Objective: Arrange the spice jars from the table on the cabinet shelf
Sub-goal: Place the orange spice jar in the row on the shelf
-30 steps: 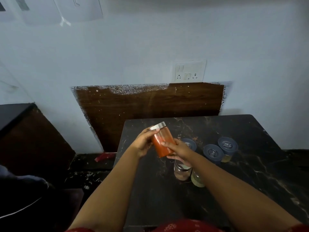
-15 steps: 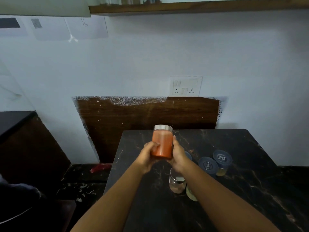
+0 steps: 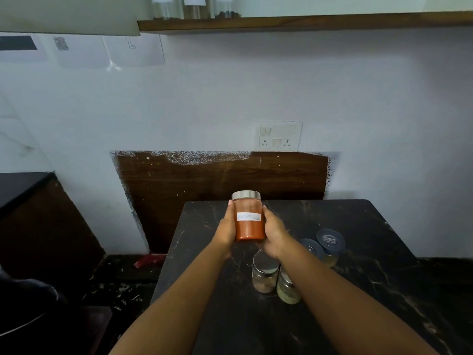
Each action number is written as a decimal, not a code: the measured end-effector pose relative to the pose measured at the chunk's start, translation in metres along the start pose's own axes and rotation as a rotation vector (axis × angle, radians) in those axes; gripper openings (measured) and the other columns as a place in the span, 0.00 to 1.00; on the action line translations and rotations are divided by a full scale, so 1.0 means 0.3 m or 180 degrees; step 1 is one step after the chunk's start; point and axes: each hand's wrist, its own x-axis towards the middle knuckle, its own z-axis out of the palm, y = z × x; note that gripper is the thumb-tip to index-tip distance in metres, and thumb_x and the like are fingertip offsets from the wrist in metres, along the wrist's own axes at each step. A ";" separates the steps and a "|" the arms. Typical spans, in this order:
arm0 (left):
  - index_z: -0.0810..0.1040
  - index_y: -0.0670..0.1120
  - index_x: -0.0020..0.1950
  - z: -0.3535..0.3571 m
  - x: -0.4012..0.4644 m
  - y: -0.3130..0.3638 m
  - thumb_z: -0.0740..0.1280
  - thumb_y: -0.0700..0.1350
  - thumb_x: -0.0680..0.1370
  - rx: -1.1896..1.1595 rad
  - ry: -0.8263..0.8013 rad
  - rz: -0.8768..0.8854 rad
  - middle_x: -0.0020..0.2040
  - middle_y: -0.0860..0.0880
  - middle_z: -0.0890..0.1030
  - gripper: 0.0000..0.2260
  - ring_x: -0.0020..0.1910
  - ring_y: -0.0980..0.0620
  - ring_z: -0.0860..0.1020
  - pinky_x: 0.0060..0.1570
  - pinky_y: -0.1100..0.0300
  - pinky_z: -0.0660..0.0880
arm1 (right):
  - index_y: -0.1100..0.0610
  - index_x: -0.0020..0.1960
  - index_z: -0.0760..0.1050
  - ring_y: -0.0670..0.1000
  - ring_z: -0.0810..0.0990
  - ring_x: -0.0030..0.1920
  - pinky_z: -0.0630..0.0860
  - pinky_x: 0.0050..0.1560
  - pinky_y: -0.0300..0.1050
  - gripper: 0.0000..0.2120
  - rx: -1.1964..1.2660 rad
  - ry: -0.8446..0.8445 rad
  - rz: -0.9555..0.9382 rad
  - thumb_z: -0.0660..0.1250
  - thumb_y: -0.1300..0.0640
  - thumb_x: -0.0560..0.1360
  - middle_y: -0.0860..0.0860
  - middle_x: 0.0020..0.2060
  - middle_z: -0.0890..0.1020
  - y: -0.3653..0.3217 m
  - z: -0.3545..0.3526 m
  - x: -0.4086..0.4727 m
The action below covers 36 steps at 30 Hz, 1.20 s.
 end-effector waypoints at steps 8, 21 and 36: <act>0.74 0.49 0.61 0.043 -0.002 0.013 0.56 0.62 0.80 -0.0040 0.0100 -0.0099 0.53 0.43 0.82 0.20 0.53 0.44 0.81 0.58 0.46 0.77 | 0.52 0.62 0.70 0.59 0.81 0.53 0.78 0.56 0.57 0.17 0.0019 -0.0066 -0.0151 0.55 0.42 0.81 0.58 0.54 0.81 -0.039 -0.071 -0.036; 0.73 0.48 0.63 0.103 0.025 0.081 0.54 0.64 0.80 -0.0677 -0.0232 -0.0040 0.55 0.40 0.82 0.24 0.52 0.42 0.82 0.48 0.48 0.79 | 0.45 0.70 0.63 0.60 0.80 0.58 0.80 0.53 0.61 0.39 0.0042 -0.0232 -0.0642 0.69 0.30 0.65 0.56 0.63 0.76 -0.107 -0.073 -0.029; 0.67 0.48 0.67 0.194 0.240 0.583 0.60 0.56 0.80 -0.0320 -0.0425 0.1330 0.58 0.42 0.79 0.19 0.54 0.44 0.82 0.42 0.54 0.81 | 0.44 0.68 0.64 0.53 0.77 0.59 0.81 0.56 0.53 0.41 -0.0955 0.0161 -0.2066 0.79 0.62 0.62 0.51 0.60 0.76 -0.619 0.209 0.019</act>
